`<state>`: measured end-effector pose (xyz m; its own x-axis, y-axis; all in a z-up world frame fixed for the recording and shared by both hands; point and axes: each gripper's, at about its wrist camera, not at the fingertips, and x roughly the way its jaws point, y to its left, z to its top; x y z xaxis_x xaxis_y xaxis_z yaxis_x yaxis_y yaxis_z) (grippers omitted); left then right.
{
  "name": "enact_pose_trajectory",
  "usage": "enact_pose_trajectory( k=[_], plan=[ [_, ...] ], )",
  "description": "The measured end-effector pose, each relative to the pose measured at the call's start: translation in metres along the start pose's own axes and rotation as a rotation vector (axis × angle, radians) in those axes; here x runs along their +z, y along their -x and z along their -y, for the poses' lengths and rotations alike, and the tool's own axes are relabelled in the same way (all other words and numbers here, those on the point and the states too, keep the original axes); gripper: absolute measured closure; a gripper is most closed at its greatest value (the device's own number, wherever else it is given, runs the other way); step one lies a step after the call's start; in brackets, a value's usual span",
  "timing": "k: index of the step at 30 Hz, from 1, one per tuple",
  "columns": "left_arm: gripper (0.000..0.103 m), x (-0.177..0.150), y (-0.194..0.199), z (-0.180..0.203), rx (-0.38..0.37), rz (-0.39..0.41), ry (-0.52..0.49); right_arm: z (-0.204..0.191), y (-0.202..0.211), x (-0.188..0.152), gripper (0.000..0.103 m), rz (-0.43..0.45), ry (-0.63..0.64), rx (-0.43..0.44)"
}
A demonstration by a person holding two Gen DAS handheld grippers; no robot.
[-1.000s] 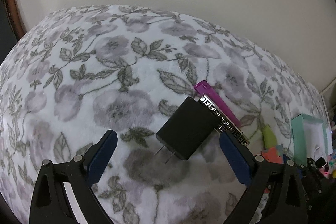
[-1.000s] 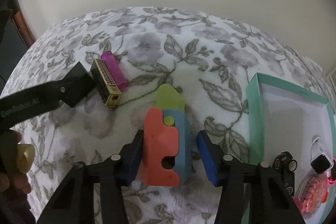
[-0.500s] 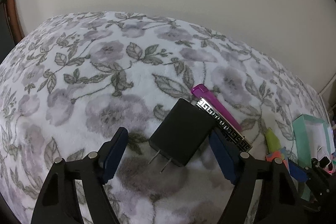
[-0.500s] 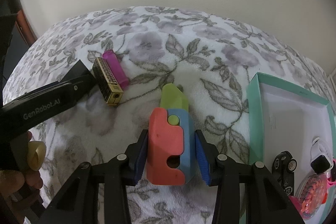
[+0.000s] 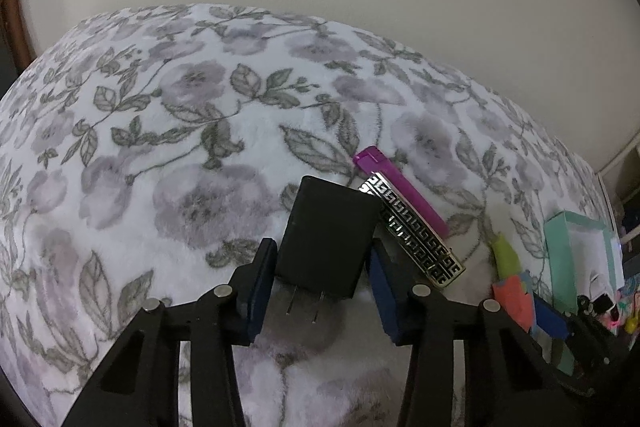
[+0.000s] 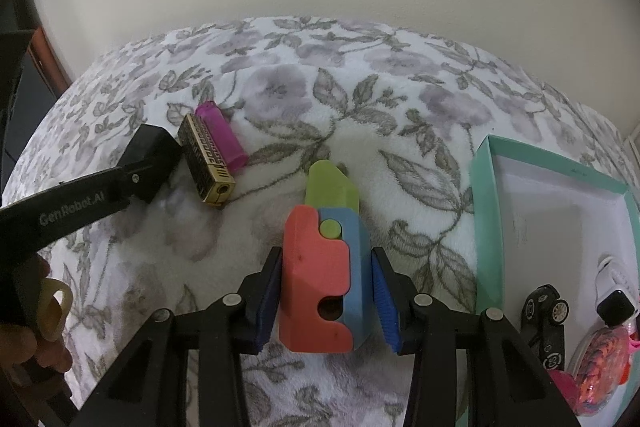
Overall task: Organize rigid objects
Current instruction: 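Lift and carry the charger plug and block toy over the tray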
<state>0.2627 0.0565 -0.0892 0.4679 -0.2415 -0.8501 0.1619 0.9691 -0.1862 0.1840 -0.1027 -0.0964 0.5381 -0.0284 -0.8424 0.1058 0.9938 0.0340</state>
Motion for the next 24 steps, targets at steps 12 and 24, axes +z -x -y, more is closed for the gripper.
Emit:
enact_pose_trajectory(
  k=[12, 24],
  plan=[
    [0.063, 0.017, 0.03, -0.011, -0.089, 0.032, 0.084, 0.002, 0.01, 0.004, 0.058, 0.033, -0.033, 0.038],
    [0.062, 0.009, 0.019, -0.011, -0.066, 0.015, 0.056, 0.001, 0.003, -0.001, 0.058, 0.0, -0.035, 0.042]
  ],
)
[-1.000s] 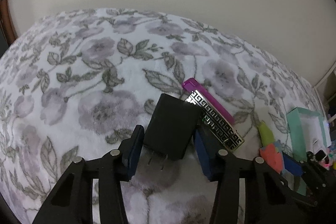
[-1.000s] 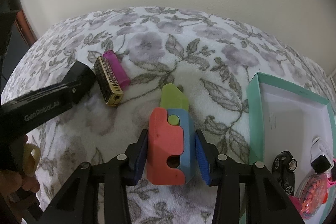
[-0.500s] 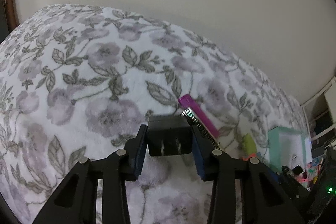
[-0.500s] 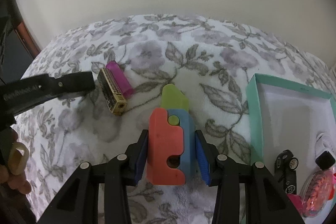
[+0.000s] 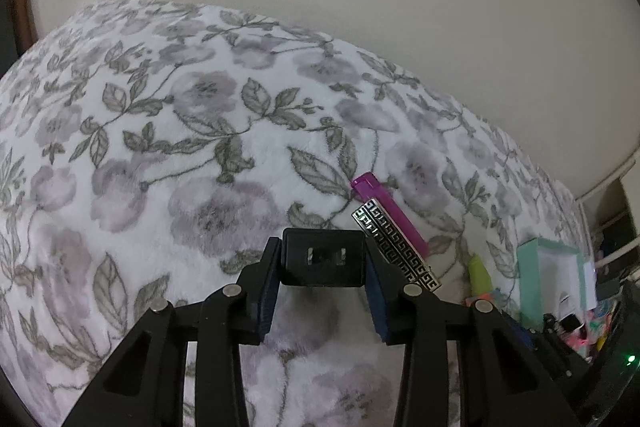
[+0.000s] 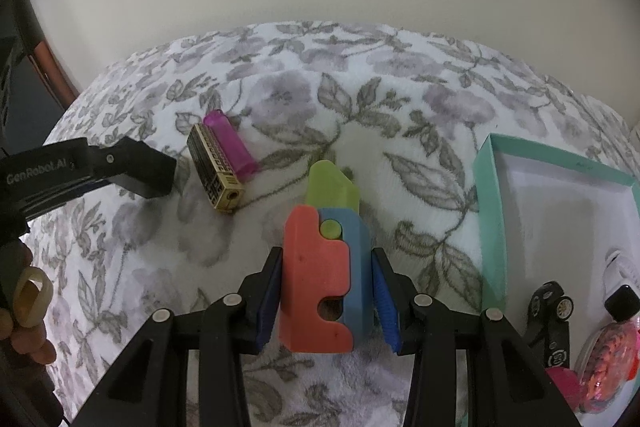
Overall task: Organize rigid objects
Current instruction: 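Lift and carry the charger plug and block toy over the tray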
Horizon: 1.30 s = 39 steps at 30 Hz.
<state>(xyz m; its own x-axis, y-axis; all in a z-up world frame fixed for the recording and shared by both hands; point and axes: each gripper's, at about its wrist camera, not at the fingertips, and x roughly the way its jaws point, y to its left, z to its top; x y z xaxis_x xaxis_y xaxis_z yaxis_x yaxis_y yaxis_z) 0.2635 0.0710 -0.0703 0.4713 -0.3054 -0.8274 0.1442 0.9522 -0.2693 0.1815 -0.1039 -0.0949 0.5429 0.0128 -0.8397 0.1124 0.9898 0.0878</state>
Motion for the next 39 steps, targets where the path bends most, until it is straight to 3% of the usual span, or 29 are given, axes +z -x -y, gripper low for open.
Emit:
enact_pose_trajectory(
  k=[4, 18, 30, 39],
  plan=[
    [0.061, -0.001, -0.002, 0.004, 0.01, 0.012, -0.021, 0.001, 0.0, 0.0, 0.058, -0.001, -0.003, 0.001],
    [0.061, 0.0, -0.003, -0.005, -0.019, -0.018, 0.056, 0.001, 0.0, 0.0, 0.058, -0.002, -0.002, -0.003],
    [0.061, 0.02, 0.042, 0.0, -0.048, 0.076, 0.076, 0.0, 0.021, 0.011, 0.058, 0.055, 0.019, 0.0],
    [0.061, 0.029, 0.086, 0.046, -0.091, 0.185, -0.011, 0.025, 0.068, 0.031, 0.058, 0.155, -0.045, 0.023]
  ],
)
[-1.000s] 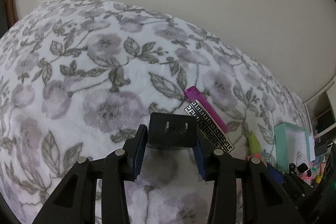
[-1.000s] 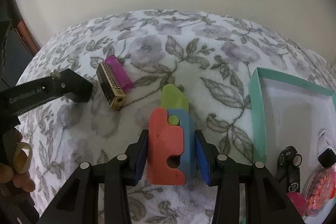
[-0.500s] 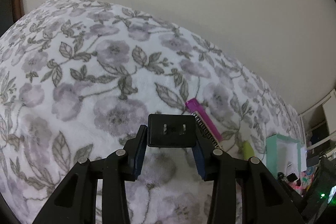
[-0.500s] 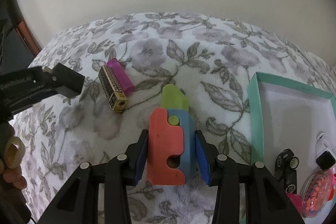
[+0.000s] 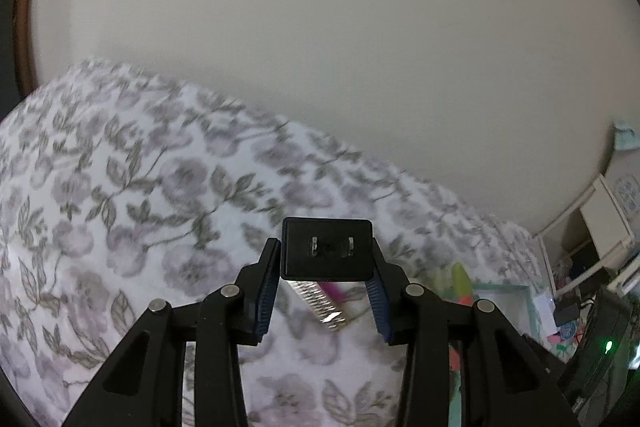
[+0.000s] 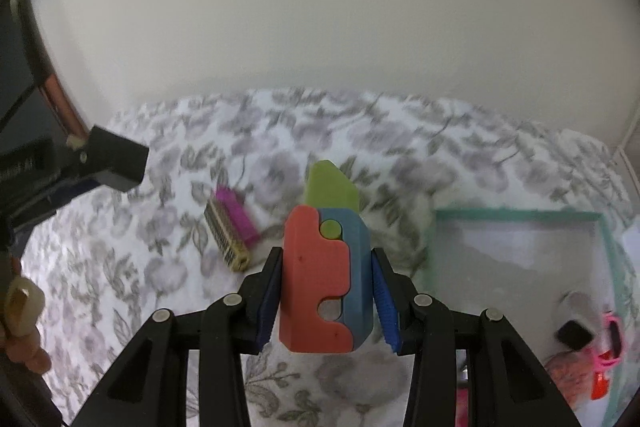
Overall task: Organize rigid objects
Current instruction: 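Lift and carry the charger plug and block toy over the tray, then lower both items into the tray and open both grippers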
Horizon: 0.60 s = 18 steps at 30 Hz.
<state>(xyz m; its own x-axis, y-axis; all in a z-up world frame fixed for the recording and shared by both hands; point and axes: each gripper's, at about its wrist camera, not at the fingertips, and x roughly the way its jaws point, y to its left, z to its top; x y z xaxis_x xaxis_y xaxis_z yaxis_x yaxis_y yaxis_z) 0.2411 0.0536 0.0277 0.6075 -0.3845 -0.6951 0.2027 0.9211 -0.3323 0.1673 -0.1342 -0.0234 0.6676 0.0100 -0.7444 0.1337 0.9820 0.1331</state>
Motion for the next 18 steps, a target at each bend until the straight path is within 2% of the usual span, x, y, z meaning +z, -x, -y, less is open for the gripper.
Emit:
enact_pose_trajectory(
  k=[8, 18],
  plan=[
    [0.061, -0.003, 0.023, 0.067, -0.067, 0.054, -0.14, 0.053, 0.047, 0.021, 0.058, 0.081, -0.103, -0.01],
    [0.061, -0.032, 0.008, 0.132, -0.123, 0.005, -0.265, 0.111, 0.077, 0.022, 0.058, 0.103, -0.186, -0.044]
  ],
)
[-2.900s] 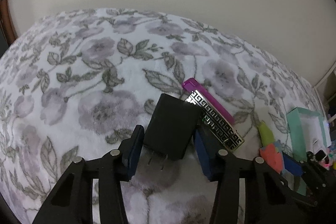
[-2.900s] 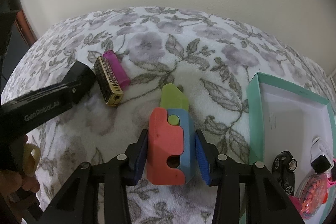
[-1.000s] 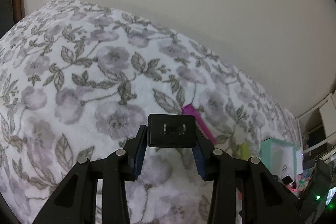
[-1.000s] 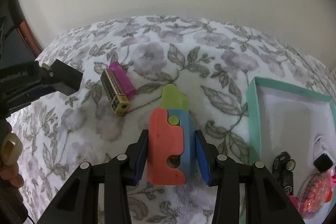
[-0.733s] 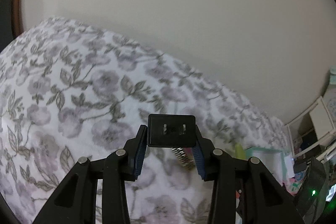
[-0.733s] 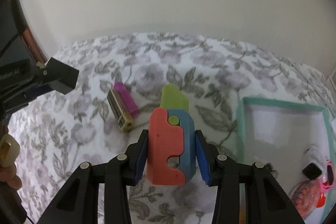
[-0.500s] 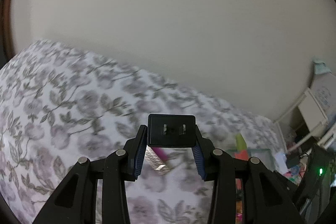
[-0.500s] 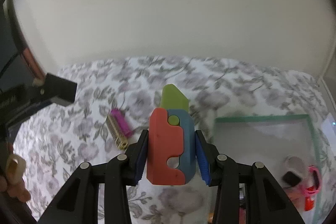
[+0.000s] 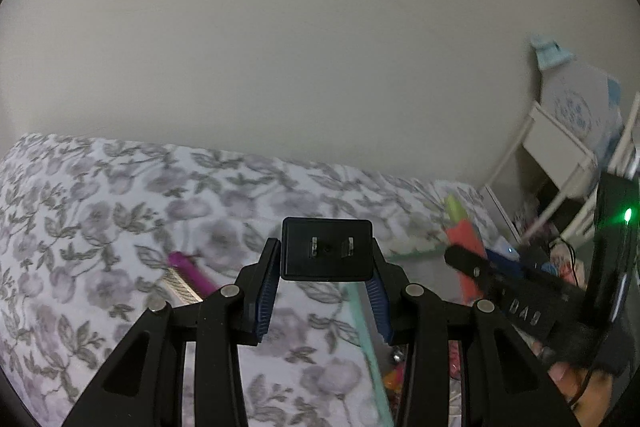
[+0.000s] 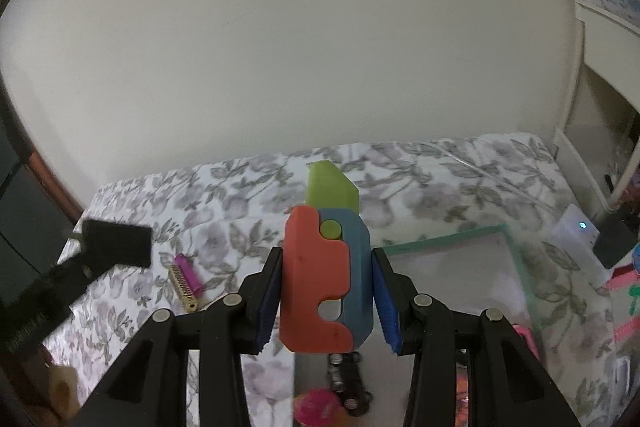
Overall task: Organize rigid objects
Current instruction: 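Lower both items into the tray and open both grippers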
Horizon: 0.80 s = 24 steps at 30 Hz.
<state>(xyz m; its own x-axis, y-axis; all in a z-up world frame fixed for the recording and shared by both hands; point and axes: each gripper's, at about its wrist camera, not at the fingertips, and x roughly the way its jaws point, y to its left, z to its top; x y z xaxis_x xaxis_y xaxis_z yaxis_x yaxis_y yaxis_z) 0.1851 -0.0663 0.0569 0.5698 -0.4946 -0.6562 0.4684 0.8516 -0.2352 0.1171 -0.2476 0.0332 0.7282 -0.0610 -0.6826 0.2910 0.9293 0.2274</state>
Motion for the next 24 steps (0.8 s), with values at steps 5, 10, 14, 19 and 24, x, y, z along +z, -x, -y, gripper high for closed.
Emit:
enact_pose_trajectory(
  k=[5, 10, 14, 19, 24],
  plan=[
    [0.061, -0.016, -0.026, 0.037, -0.031, -0.052, -0.073, 0.025, 0.006, 0.001, 0.058, -0.005, -0.031, -0.012],
    [0.061, -0.035, -0.053, 0.059, -0.042, -0.117, -0.108, 0.047, -0.007, -0.005, 0.058, -0.063, -0.061, -0.034],
    [0.061, -0.05, -0.076, 0.066, -0.037, -0.173, -0.112, 0.061, -0.02, -0.013, 0.058, -0.117, -0.092, -0.038],
    [0.061, -0.058, -0.092, 0.067, -0.045, -0.209, -0.069, 0.068, -0.034, -0.021, 0.058, -0.164, -0.104, -0.032],
    [0.061, -0.061, -0.1, 0.064, -0.074, -0.24, 0.02, 0.068, -0.043, -0.026, 0.058, -0.197, -0.106, -0.036]
  ],
)
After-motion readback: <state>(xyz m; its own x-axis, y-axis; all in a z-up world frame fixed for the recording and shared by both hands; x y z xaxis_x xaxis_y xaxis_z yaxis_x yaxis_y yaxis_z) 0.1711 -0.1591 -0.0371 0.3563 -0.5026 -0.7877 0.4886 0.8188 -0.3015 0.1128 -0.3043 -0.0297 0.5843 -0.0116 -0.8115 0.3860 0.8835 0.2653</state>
